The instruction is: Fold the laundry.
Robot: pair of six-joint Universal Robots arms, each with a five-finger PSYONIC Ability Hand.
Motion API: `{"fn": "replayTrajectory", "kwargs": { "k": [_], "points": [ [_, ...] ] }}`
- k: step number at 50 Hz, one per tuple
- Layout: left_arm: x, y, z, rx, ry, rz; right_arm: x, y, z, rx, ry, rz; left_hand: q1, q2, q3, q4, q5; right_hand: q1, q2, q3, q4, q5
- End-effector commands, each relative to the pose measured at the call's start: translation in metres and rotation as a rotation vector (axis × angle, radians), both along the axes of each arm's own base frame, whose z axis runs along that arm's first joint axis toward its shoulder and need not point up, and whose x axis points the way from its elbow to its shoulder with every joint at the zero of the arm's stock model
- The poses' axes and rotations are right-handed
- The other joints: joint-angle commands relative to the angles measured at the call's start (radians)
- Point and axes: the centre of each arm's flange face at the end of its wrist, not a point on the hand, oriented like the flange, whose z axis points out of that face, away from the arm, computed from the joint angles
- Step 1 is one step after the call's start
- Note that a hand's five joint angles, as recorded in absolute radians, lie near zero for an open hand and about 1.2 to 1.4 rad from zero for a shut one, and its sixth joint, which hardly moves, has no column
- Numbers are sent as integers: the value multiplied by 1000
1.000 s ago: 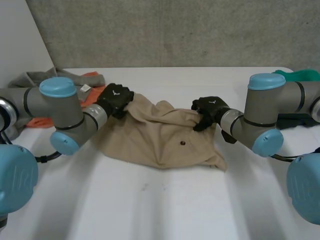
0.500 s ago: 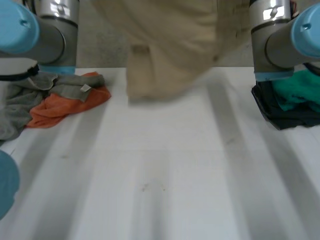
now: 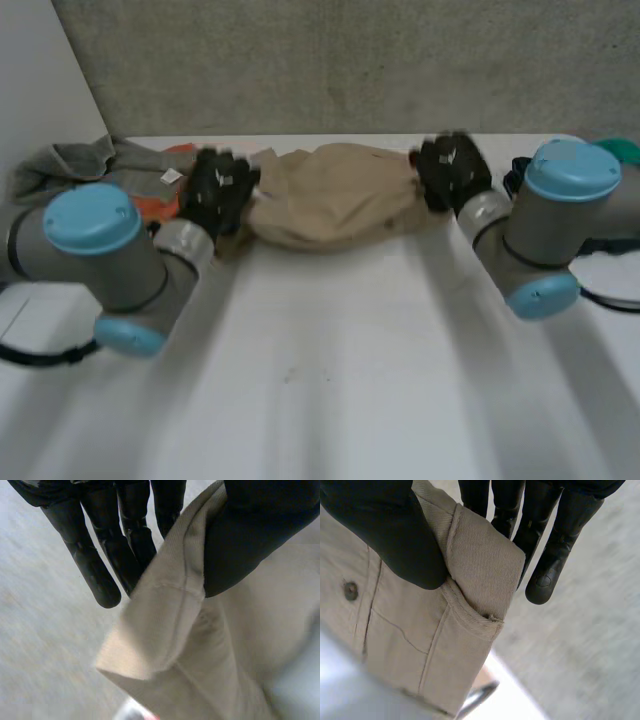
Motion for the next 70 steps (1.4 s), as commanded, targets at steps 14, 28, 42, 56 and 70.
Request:
{"fn": "replayTrajectory", "kwargs": {
  "k": [14, 28, 42, 56, 70],
  "points": [
    [50, 196, -8, 419, -423, -42, -65, 144, -12, 504, 475, 70, 266, 200, 205, 197, 239, 412, 225, 210, 208, 232],
    [57, 254, 9, 601, -479, -107, -98, 214, -23, 615, 738, 185, -580, -647, -641, -650, -607, 412, 225, 210, 208, 232],
    [24, 145, 61, 212, -182, -13, -98, 200, -26, 533, 701, 142, -823, -889, -884, -892, -850, 412, 225, 210, 208, 232],
    [-8, 21, -27, 153, -331, -91, -94, 199, -32, 519, 653, 164, -641, -707, -702, -710, -668, 412, 225, 210, 208, 232],
    [-7, 5, -67, 216, -353, -149, -96, 195, -38, 511, 620, 137, 98, 31, 36, 28, 71, 412, 225, 210, 208, 232]
  ]
}}
